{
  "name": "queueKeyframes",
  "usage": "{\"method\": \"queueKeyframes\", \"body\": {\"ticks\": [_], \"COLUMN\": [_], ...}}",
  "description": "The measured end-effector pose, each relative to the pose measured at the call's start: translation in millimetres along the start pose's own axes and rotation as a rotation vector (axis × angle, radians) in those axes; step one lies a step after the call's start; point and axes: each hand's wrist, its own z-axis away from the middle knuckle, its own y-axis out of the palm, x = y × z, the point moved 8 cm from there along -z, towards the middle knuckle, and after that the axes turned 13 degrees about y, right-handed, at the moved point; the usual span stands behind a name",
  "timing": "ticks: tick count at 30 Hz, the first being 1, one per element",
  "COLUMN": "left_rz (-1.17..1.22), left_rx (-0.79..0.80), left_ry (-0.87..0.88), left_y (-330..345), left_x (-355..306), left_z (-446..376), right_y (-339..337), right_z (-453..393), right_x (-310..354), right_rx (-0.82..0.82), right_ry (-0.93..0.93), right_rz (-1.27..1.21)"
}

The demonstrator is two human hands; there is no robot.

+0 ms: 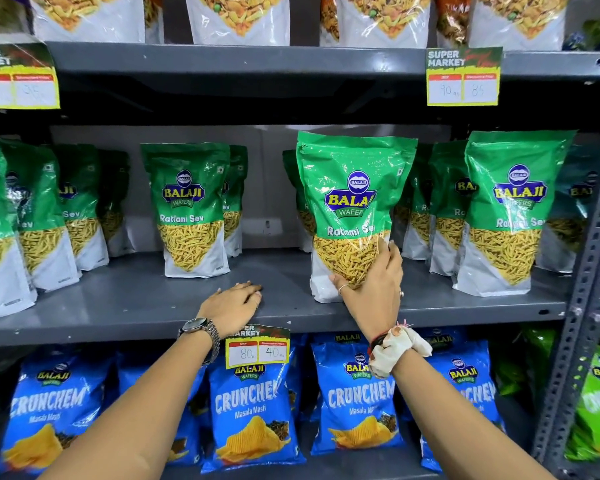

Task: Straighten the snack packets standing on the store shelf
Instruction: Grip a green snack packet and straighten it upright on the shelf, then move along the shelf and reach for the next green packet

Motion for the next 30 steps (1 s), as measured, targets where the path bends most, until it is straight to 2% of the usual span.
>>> {"method": "queueKeyframes", "body": {"ticks": [3, 9, 15, 21, 25, 30], "left_rz": [-0.001, -0.057, -0.110, -0.044, -0.039, -0.114], "left_rx": [-0.083, -0.215, -0.244, -0.222, -0.167, -0.094], "left_ry": [-0.030, -0.132, -0.168, -0.138, -0.078, -0.003], "left_y": [-11.0, -43.6, -71.4, -81.8, -87.1, -83.5], "left_x": [7.6, 57.4, 138.4, 224.7, 250.6, 254.1], "left_z": [17.4, 54.2, 79.7, 94.5, 100.5, 106.7], "right_y": [-5.1, 18.0, 61.4, 129.2, 187.5, 253.6], "right_z": [14.6, 51.0, 76.7, 89.5, 94.1, 88.0], "right_x": [20.9, 77.3, 113.4, 160.9, 192.9, 211.2], "right_rx": [-0.101, -0.069, 0.008, 0.064, 0.123, 0.209], "right_ry": [-0.168, -0.400, -0.455, -0.440, -0.373, -0.123], "right_rz": [0.012, -0.005, -0.032, 0.018, 0.098, 0.127]}}
